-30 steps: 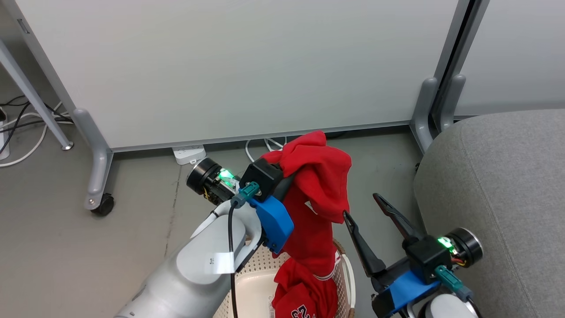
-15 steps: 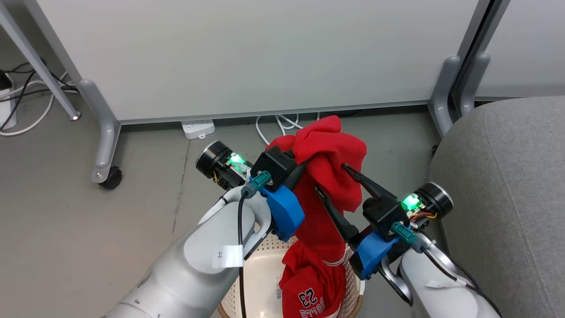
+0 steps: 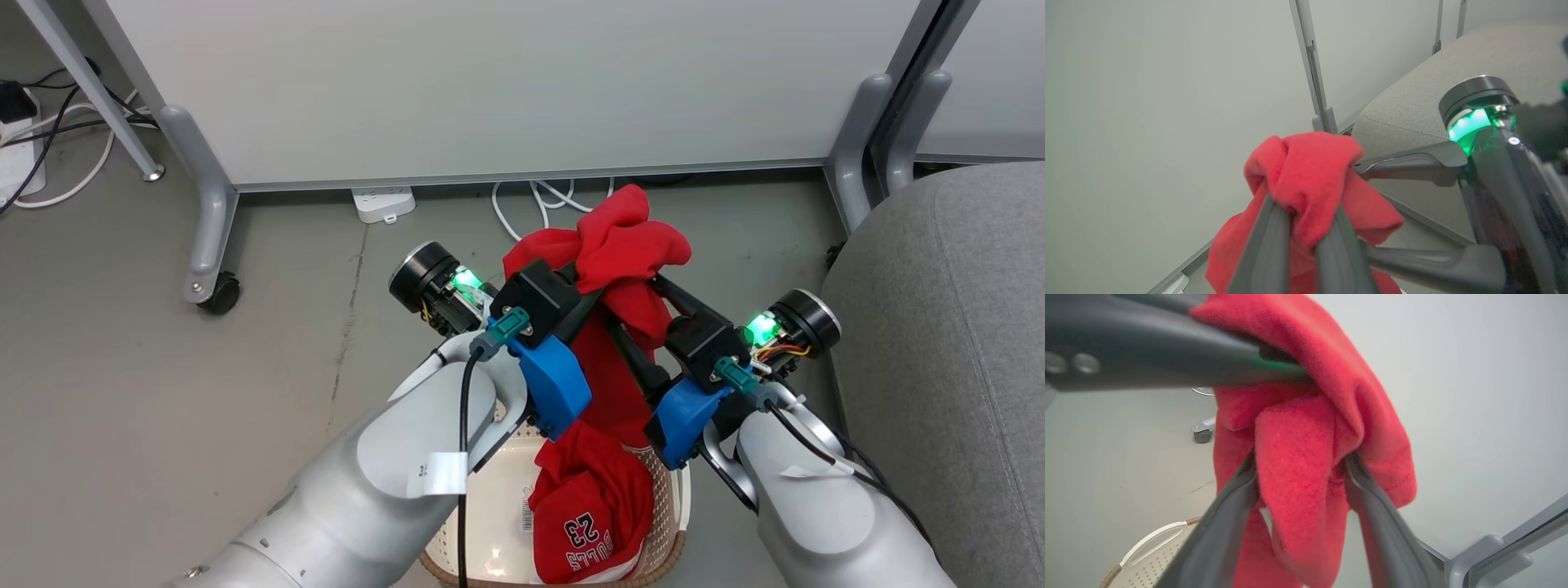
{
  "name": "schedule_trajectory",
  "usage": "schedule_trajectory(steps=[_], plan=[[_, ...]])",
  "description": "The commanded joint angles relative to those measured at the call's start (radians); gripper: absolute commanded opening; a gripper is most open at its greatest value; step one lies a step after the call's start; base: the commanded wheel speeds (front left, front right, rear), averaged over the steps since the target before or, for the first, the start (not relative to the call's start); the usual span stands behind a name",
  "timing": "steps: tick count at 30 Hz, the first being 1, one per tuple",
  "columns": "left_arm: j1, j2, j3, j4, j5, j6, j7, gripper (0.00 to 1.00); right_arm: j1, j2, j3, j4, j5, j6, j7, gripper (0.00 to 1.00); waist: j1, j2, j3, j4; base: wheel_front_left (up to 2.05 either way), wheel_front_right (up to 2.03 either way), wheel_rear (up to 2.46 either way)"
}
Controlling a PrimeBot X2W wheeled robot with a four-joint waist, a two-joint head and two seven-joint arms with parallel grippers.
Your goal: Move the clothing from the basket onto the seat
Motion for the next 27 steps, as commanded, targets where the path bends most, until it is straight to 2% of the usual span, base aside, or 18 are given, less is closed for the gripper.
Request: schedule_trajectory(steps=[1, 19, 20, 21, 27], plan=[[-0.021, -0.001, -0.008, -0.004, -0.01, 0.008, -0.005, 0.0, -0.017, 0.004, -0.001, 0.008, 0.008, 0.0, -0.004, 0.0, -0.0001, 0.0, 0.0, 0.001, 0.0, 0.0, 0.0], [-0.038, -0.001, -0.045, 0.01, -0.043, 0.027, -0.005, 0.0, -0.012, 0.006, 0.003, -0.02, 0.041, 0.0, -0.004, 0.0, -0.0001, 0.0, 0.004, -0.004, 0.0, 0.0, 0.0], [-0.039, -0.001, -0.045, 0.01, -0.043, 0.028, -0.005, 0.2, -0.012, 0.006, 0.001, -0.023, 0.045, 0.0, -0.004, 0.0, -0.0001, 0.0, 0.005, -0.004, 0.0, 0.0, 0.0], [-0.04, -0.001, -0.044, 0.01, -0.043, 0.031, -0.005, 1.0, -0.013, 0.006, -0.002, -0.024, 0.048, 0.0, -0.004, 0.0, -0.0001, 0.0, 0.006, -0.004, 0.0, 0.0, 0.0], [-0.044, -0.001, -0.039, 0.012, -0.037, 0.042, -0.005, 1.0, -0.012, 0.006, -0.026, -0.039, 0.056, 0.0, -0.004, 0.0, -0.0001, 0.0, 0.012, -0.006, 0.0, 0.0, 0.0]])
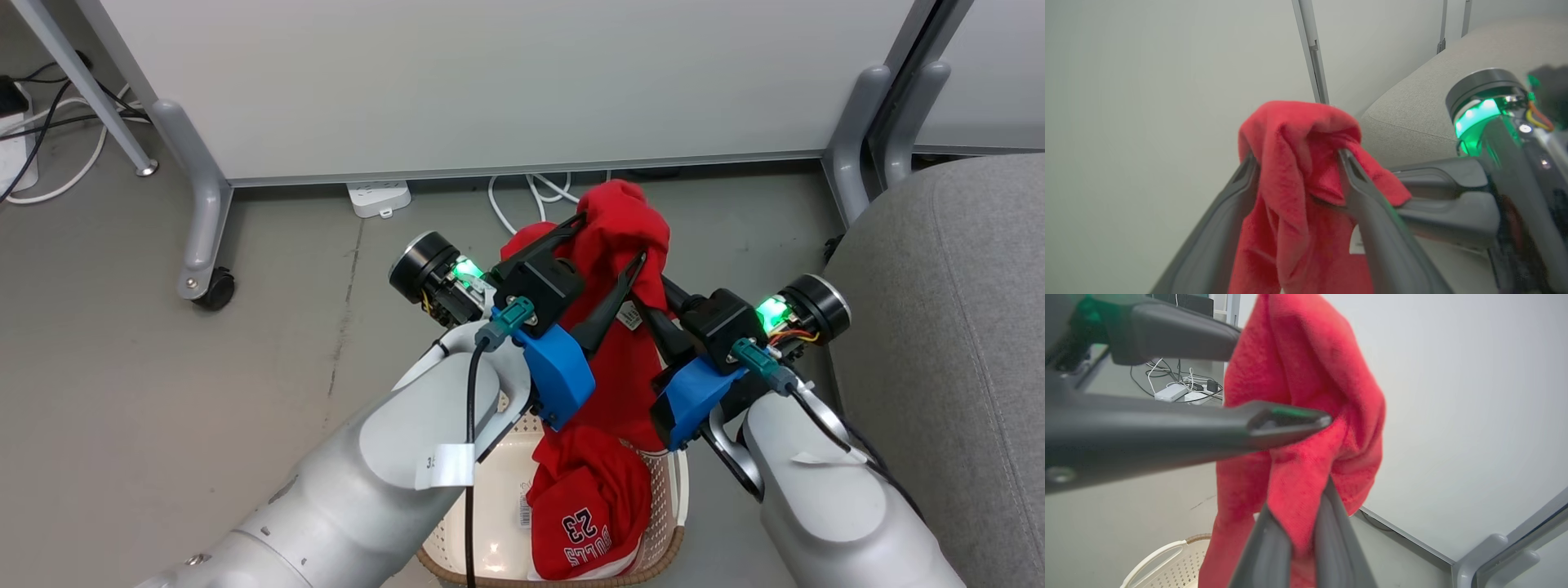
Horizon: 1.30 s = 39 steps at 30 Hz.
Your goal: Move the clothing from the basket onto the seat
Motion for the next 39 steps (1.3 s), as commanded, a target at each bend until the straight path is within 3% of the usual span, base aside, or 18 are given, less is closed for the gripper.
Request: schedule_trajectory(steps=[1, 9, 19, 39], plan=[[-0.012, -0.001, 0.006, 0.005, 0.007, 0.007, -0.004, 1.0, -0.001, 0.002, -0.014, -0.011, 0.008, 0.0, -0.004, 0.0, -0.0001, 0.0, 0.001, -0.001, 0.0, 0.0, 0.0], [-0.015, -0.001, 0.022, 0.006, 0.021, 0.01, -0.004, 1.0, 0.022, 0.002, -0.095, -0.054, 0.007, 0.0, -0.004, 0.0, -0.0001, 0.0, 0.02, -0.025, 0.0, 0.0, 0.0], [-0.002, 0.007, 0.045, -0.028, 0.055, 0.007, -0.004, 1.0, 0.039, -0.02, -0.214, -0.138, -0.01, 0.0, -0.004, 0.0, -0.0001, 0.0, 0.061, -0.103, 0.0, 0.0, 0.0], [0.093, 0.035, 0.058, -0.186, 0.153, -0.01, -0.004, 1.0, 0.136, -0.06, -0.492, -0.377, 0.017, 0.0, -0.004, 0.0, -0.0001, 0.0, 0.134, -0.341, 0.0, 0.0, 0.0]])
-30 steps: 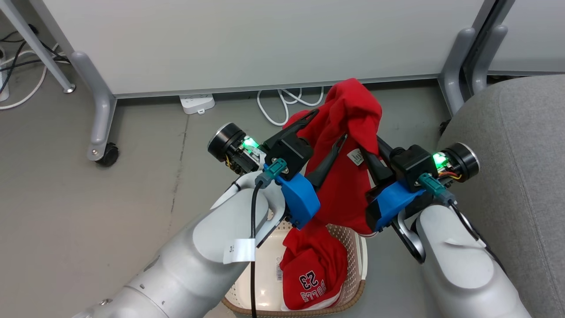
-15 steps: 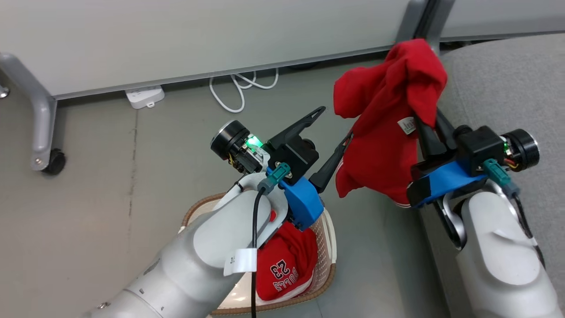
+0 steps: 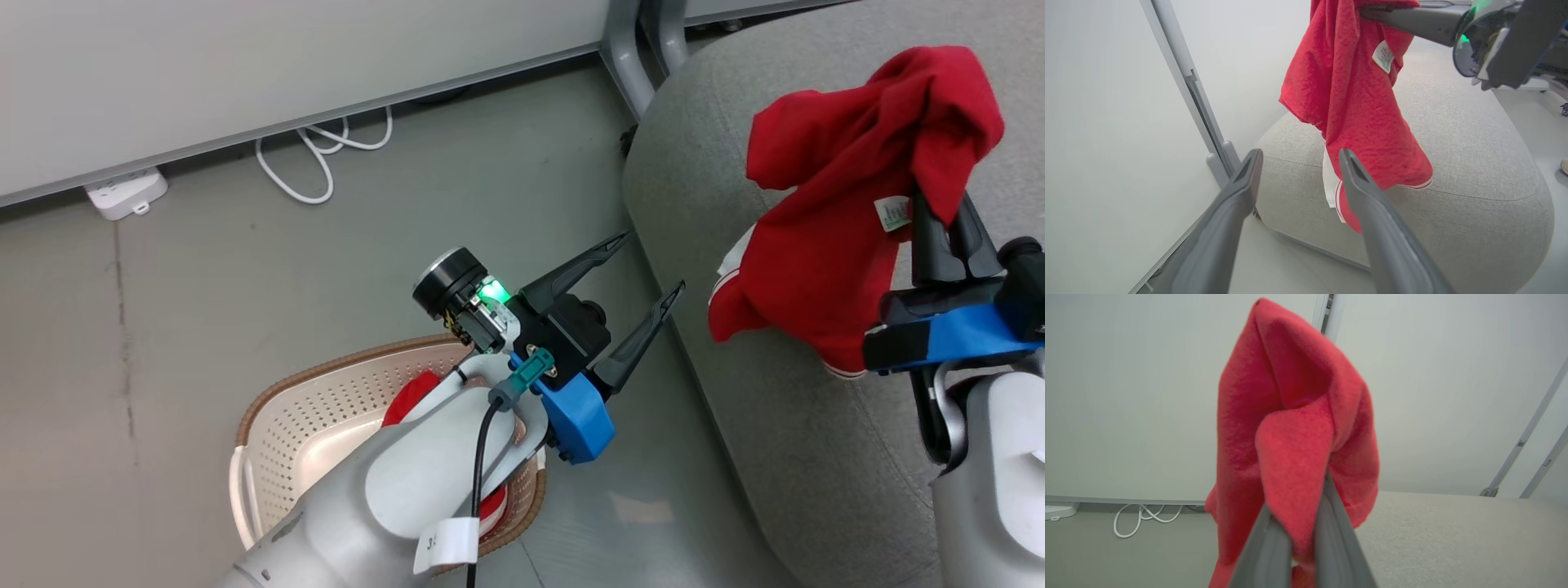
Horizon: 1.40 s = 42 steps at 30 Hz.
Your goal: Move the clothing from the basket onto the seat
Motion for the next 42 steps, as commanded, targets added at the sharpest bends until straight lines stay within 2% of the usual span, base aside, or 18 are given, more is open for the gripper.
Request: schedule_trajectory(steps=[1, 13, 26, 33, 42], plan=[[0.013, 0.006, 0.0, -0.009, 0.008, -0.003, -0.003, 1.0, 0.014, -0.001, -0.01, -0.016, 0.003, 0.0, -0.004, 0.0, -0.0001, 0.0, 0.008, -0.03, 0.0, 0.0, 0.0], [0.06, -0.002, -0.018, -0.04, 0.042, -0.021, -0.003, 1.0, 0.137, 0.026, -0.122, -0.085, 0.017, 0.0, -0.004, 0.0, -0.0001, 0.0, 0.018, -0.111, 0.0, 0.0, 0.0], [0.061, -0.006, 0.009, -0.046, 0.057, -0.024, -0.003, 1.0, 0.13, 0.035, -0.128, -0.099, 0.029, 0.0, -0.004, 0.0, -0.0001, 0.0, 0.029, -0.116, 0.0, 0.0, 0.0], [-0.005, 0.023, 0.037, -0.064, 0.086, -0.018, -0.003, 1.0, -0.043, -0.049, -0.155, -0.145, 0.057, 0.0, -0.004, 0.0, -0.0001, 0.0, 0.13, -0.111, 0.0, 0.0, 0.0], [-0.121, 0.074, 0.039, -0.098, 0.137, -0.021, 0.019, 1.0, -0.318, -0.197, -0.31, -0.154, 0.09, 0.0, -0.004, 0.0, -0.0001, 0.0, 0.33, -0.098, 0.0, 0.0, 0.0]])
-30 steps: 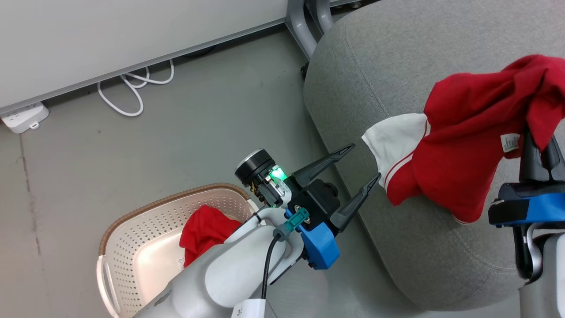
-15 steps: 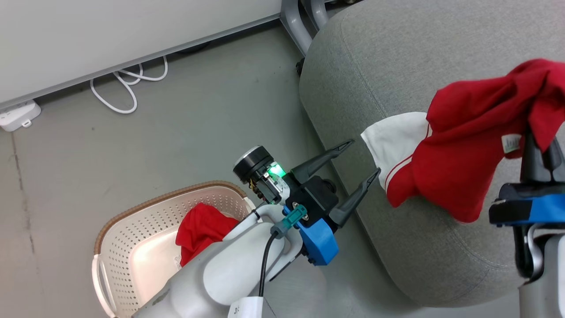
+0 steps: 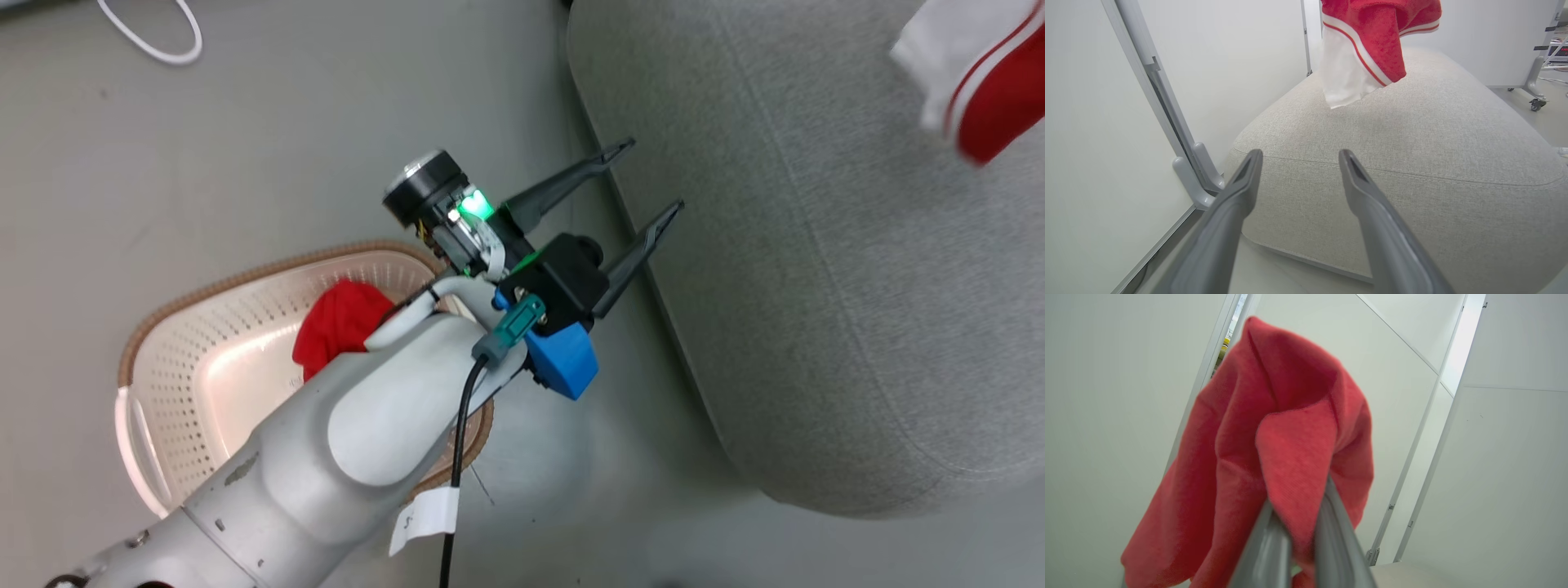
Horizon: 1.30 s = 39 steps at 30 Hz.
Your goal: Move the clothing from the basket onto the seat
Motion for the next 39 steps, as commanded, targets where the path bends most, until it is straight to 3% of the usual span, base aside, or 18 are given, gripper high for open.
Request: schedule_trajectory(steps=[1, 5, 9, 31, 32, 33, 34, 39], plan=[[-0.028, 0.013, 0.005, -0.01, 0.011, 0.0, 0.003, 1.0, -0.046, -0.03, -0.032, 0.014, 0.007, 0.0, -0.003, 0.0, -0.0001, 0.0, 0.094, 0.011, 0.0, 0.0, 0.0], [-0.071, 0.024, 0.001, -0.043, 0.03, 0.005, 0.02, 1.0, -0.114, -0.107, -0.109, 0.069, 0.026, 0.0, -0.003, 0.0, -0.0001, 0.0, 0.171, 0.02, 0.0, 0.0, 0.0], [-0.102, 0.033, -0.006, -0.066, 0.044, 0.003, 0.031, 1.0, -0.154, -0.133, -0.165, 0.144, 0.025, 0.0, -0.003, 0.0, -0.0001, 0.0, 0.23, 0.027, 0.0, 0.0, 0.0], [-0.142, 0.072, -0.02, -0.105, 0.047, 0.015, 0.05, 1.0, -0.124, -0.026, -0.184, 0.545, -0.017, 0.0, -0.003, 0.0, -0.0001, 0.0, 0.327, 0.058, 0.0, 0.0, 0.0], [-0.141, 0.075, -0.02, -0.103, 0.045, 0.015, 0.049, 1.0, -0.121, -0.024, -0.184, 0.547, -0.018, 0.0, -0.003, 0.06, -0.0001, 0.0, 0.324, 0.057, 0.0, 0.0, 0.0], [-0.14, 0.075, -0.02, -0.102, 0.042, 0.017, 0.048, 1.0, -0.119, -0.024, -0.191, 0.54, -0.019, 0.0, -0.004, 0.91, -0.0001, 0.0, 0.319, 0.057, 0.0, 0.0, 0.0], [-0.136, 0.075, -0.021, -0.099, 0.04, 0.018, 0.045, 1.0, -0.113, -0.019, -0.194, 0.533, -0.017, 0.0, -0.003, 1.0, -0.0001, 0.0, 0.311, 0.056, 0.0, 0.0, 0.0], [-0.102, 0.066, -0.014, -0.079, 0.022, 0.032, 0.021, 1.0, -0.039, 0.01, -0.173, 0.456, -0.028, 0.0, -0.003, 1.0, -0.0001, 0.0, 0.246, 0.05, 0.0, 0.0, 0.0]])
